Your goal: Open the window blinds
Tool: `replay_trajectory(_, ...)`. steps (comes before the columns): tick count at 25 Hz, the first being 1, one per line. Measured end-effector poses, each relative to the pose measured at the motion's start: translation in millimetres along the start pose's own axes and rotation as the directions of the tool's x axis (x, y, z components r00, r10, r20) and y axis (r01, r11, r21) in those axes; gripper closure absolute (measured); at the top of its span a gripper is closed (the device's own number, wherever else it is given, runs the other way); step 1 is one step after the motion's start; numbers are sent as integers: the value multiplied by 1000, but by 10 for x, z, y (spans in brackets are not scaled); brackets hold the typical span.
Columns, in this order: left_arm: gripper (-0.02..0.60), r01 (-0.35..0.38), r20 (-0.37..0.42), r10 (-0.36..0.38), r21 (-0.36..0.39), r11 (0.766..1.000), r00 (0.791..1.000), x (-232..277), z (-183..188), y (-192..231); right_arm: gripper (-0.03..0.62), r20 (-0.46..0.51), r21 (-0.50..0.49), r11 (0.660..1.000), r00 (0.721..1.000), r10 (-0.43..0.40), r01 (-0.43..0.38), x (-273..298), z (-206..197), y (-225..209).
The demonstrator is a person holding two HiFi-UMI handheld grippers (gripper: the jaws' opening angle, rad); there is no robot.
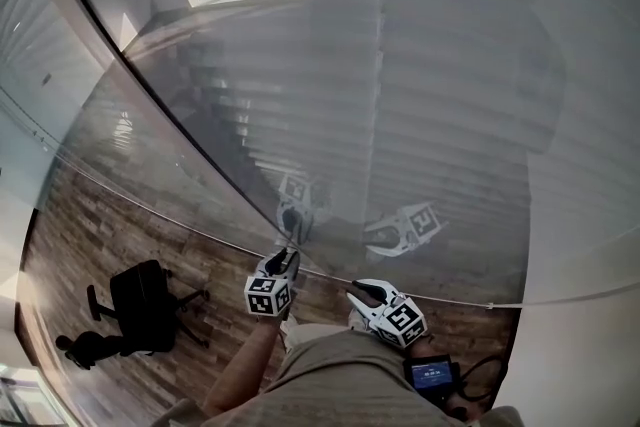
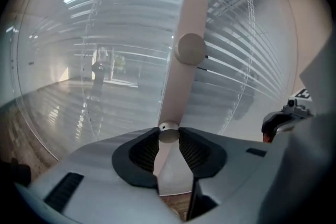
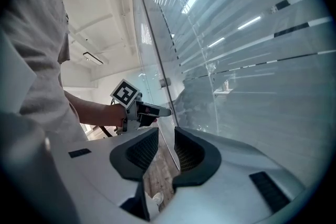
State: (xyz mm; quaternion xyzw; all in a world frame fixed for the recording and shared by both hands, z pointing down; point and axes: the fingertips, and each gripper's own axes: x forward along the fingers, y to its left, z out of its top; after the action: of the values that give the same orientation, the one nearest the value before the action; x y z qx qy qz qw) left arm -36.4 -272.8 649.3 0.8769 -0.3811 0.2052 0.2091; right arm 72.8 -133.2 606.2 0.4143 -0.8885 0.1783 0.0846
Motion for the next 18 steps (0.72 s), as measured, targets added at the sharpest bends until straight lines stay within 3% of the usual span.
replay_trajectory(9,448,99,18,-98,-185,978,995,-5,-76,1,491,-3,3,1000,1000,4,-4,1,-60,0)
replay_trajectory(14,449,165,33,-164,-333,928,986,-18,35,27,491,-1,3,1000,1000,4,-4,14,66,-45)
replay_trajectory(18,448,205,45,-205,-411,888,978,-3,43,28,491,-8,-6,1000,1000,9,-9,18,71,-65)
